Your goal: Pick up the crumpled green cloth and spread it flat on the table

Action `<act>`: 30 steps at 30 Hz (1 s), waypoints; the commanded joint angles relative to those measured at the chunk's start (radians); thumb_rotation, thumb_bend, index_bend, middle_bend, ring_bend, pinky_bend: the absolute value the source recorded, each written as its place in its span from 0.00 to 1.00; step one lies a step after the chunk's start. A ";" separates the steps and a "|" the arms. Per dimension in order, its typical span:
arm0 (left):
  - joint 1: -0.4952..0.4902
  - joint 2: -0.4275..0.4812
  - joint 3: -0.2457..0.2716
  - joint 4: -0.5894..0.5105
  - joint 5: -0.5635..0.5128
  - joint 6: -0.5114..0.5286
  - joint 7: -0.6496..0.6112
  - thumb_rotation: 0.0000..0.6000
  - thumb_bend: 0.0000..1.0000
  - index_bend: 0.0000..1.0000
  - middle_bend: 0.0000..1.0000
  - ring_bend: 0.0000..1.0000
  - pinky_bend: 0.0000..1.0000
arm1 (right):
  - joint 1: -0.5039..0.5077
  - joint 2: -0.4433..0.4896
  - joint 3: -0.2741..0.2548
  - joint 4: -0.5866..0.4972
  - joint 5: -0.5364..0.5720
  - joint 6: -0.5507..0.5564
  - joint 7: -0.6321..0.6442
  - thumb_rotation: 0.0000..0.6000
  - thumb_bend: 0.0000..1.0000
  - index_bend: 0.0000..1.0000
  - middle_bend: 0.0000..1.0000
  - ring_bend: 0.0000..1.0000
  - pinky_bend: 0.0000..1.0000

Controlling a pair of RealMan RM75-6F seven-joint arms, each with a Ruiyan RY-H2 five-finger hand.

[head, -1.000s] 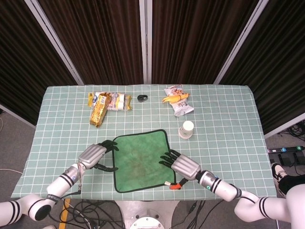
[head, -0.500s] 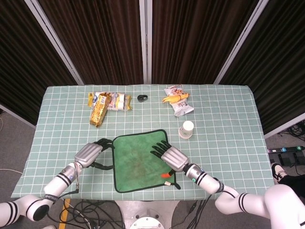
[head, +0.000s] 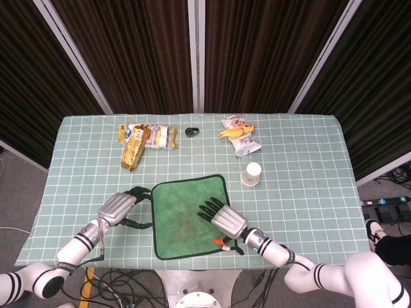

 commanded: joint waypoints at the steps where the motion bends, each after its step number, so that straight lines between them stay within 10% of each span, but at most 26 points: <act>1: 0.000 -0.001 -0.001 -0.002 0.001 0.002 0.000 0.39 0.00 0.22 0.14 0.08 0.24 | -0.003 0.003 0.003 -0.006 0.002 0.003 0.002 0.57 0.00 0.10 0.03 0.00 0.00; 9: 0.024 0.009 -0.017 0.016 -0.019 0.052 0.013 0.49 0.00 0.22 0.14 0.08 0.24 | -0.032 0.103 0.065 -0.073 0.018 0.111 0.020 0.62 0.00 0.10 0.03 0.00 0.00; 15: 0.088 0.019 -0.046 0.033 -0.098 0.157 0.046 0.99 0.02 0.22 0.14 0.08 0.24 | -0.120 0.284 0.081 -0.215 0.059 0.227 -0.007 0.90 0.01 0.10 0.08 0.00 0.01; 30: 0.289 0.031 -0.057 0.068 -0.170 0.479 0.170 1.00 0.09 0.22 0.14 0.08 0.24 | -0.405 0.608 0.023 -0.456 0.163 0.468 0.004 1.00 0.04 0.04 0.05 0.00 0.00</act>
